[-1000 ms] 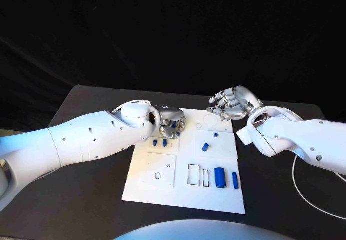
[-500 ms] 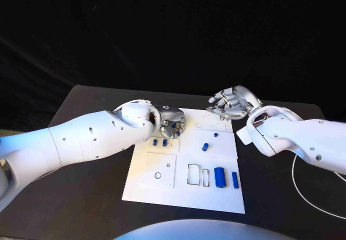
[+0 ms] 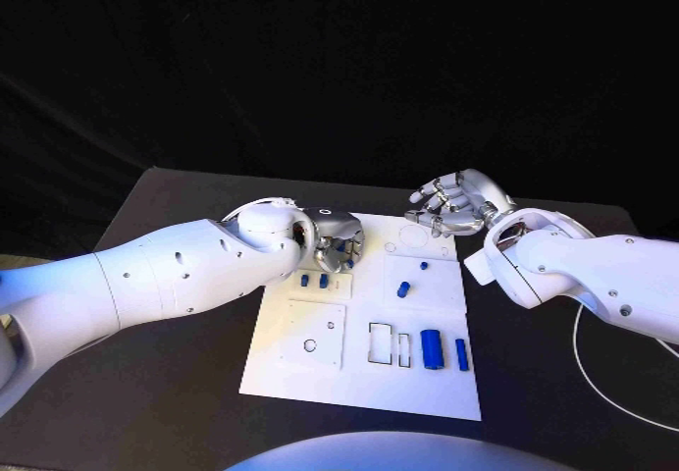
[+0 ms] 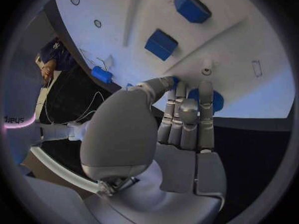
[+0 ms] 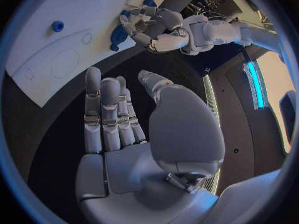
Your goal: Assemble the parts on the task board
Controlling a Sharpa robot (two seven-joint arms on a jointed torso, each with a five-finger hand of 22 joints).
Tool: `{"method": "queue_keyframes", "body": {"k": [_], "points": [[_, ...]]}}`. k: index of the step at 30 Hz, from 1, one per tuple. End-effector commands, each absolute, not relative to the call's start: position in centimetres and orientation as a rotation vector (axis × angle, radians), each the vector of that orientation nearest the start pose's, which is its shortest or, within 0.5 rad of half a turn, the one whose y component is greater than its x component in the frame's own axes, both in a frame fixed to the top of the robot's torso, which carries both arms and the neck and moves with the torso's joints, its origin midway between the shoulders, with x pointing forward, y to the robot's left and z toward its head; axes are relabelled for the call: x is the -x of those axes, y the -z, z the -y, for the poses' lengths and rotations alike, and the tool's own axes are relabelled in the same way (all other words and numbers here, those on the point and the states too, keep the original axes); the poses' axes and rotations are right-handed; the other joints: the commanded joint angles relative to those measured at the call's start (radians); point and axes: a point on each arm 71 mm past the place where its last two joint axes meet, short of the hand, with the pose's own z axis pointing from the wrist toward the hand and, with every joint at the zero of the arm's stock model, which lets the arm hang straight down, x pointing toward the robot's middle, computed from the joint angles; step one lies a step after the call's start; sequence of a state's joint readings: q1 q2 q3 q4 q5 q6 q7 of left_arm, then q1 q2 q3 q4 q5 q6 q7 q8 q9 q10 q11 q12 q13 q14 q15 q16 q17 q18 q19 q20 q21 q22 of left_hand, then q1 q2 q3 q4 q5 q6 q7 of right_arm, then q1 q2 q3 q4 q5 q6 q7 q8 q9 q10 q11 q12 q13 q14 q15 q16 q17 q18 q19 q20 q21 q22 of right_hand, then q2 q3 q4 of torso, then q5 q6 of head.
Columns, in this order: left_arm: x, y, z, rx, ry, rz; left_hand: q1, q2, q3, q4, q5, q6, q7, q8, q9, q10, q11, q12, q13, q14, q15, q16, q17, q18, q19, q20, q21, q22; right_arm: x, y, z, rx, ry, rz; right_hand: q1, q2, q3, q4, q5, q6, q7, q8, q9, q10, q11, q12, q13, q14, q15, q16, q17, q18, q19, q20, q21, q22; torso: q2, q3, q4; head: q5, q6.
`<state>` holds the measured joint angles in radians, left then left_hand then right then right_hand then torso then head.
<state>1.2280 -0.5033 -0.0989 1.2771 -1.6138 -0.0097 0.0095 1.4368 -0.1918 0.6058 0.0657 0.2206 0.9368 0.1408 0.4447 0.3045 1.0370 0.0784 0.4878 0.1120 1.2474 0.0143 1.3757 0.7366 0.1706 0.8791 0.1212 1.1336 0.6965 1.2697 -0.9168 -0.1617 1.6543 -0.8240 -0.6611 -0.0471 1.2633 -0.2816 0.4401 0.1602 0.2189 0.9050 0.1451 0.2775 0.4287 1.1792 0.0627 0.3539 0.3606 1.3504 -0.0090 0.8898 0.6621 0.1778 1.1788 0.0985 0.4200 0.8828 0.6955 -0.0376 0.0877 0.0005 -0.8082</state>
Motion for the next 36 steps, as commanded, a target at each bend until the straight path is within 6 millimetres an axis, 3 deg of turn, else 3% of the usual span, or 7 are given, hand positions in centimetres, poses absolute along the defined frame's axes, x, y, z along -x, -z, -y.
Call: {"method": "queue_keyframes", "body": {"k": [1,17,26,31,36], "points": [[-50.0,21.9,-8.5,-0.619,0.702,-1.824,-0.009,0.0,0.0,-0.009,-0.001,0.006,0.002,-0.006,-0.002,0.009,0.001,-0.007,-0.002,0.01,-0.002,0.007,0.004,0.014,0.0,-0.005,0.005,0.002,-46.3,17.9,21.8,-0.505,-0.874,-1.568,0.003,0.008,-0.004,0.001,0.003,-0.002,0.005,-0.005,-0.001,-0.002,0.006,-0.006,-0.001,-0.003,0.003,-0.004,0.001,0.003,0.002,0.001,-0.005,-0.001,-0.001,-0.0004,-0.0005,0.0,0.003],[-49.4,18.8,-11.6,-0.51,0.73,-1.753,-0.034,-0.011,-0.003,-0.007,-0.002,0.013,0.002,-0.019,-0.005,0.018,0.003,-0.037,-0.01,0.019,0.001,0.012,0.007,0.013,0.0,-0.003,0.007,0.003,-46.3,18.1,22.0,-0.508,-0.87,-1.57,0.003,0.008,-0.004,0.001,0.003,-0.002,0.005,-0.005,-0.001,-0.002,0.006,-0.006,-0.001,-0.003,0.003,-0.004,0.001,0.003,0.002,0.001,-0.005,-0.001,-0.002,0.0004,0.0017,-0.001,0.011],[-49.5,19.0,-14.3,-0.466,0.681,-1.804,-0.039,-0.014,-0.005,-0.006,-0.003,0.016,0.001,-0.021,-0.005,0.023,0.003,-0.042,-0.011,0.02,0.001,0.013,0.005,0.014,0.0,-0.003,0.006,0.003,-46.3,18.2,22.1,-0.51,-0.867,-1.571,0.003,0.008,-0.004,0.001,0.003,-0.002,0.005,-0.005,-0.001,-0.002,0.006,-0.006,-0.001,-0.003,0.003,-0.004,0.001,0.003,0.002,0.001,-0.005,-0.001,0.0,0.0001,0.001,-0.002,0.011],[-49.6,19.2,-15.1,-0.456,0.666,-1.82,-0.04,-0.014,-0.006,-0.005,-0.003,0.017,0.001,-0.021,-0.005,0.024,0.003,-0.043,-0.011,0.019,0.001,0.012,0.002,0.013,0.0,-0.003,0.006,0.002,-46.3,18.2,22.2,-0.51,-0.866,-1.571,0.003,0.008,-0.004,0.001,0.003,-0.002,0.005,-0.005,-0.001,-0.002,0.006,-0.006,-0.001,-0.003,0.003,-0.004,0.001,0.003,0.002,0.001,-0.005,-0.001,0.0,-0.001,0.0022,-0.002,0.009],[-49.6,19.4,-15.2,-0.454,0.663,-1.83,-0.04,-0.014,-0.006,-0.005,-0.003,0.017,0.001,-0.021,-0.005,0.024,0.003,-0.043,-0.011,0.019,0.001,0.012,0.002,0.013,0.0,-0.003,0.006,0.002,-46.3,18.2,22.1,-0.51,-0.867,-1.572,0.003,0.008,-0.004,0.001,0.003,-0.002,0.005,-0.005,-0.001,-0.002,0.006,-0.006,-0.001,-0.003,0.003,-0.004,0.001,0.003,0.002,0.001,-0.005,-0.001,0.0,-0.001,-0.0006,0.001,0.007]]}}
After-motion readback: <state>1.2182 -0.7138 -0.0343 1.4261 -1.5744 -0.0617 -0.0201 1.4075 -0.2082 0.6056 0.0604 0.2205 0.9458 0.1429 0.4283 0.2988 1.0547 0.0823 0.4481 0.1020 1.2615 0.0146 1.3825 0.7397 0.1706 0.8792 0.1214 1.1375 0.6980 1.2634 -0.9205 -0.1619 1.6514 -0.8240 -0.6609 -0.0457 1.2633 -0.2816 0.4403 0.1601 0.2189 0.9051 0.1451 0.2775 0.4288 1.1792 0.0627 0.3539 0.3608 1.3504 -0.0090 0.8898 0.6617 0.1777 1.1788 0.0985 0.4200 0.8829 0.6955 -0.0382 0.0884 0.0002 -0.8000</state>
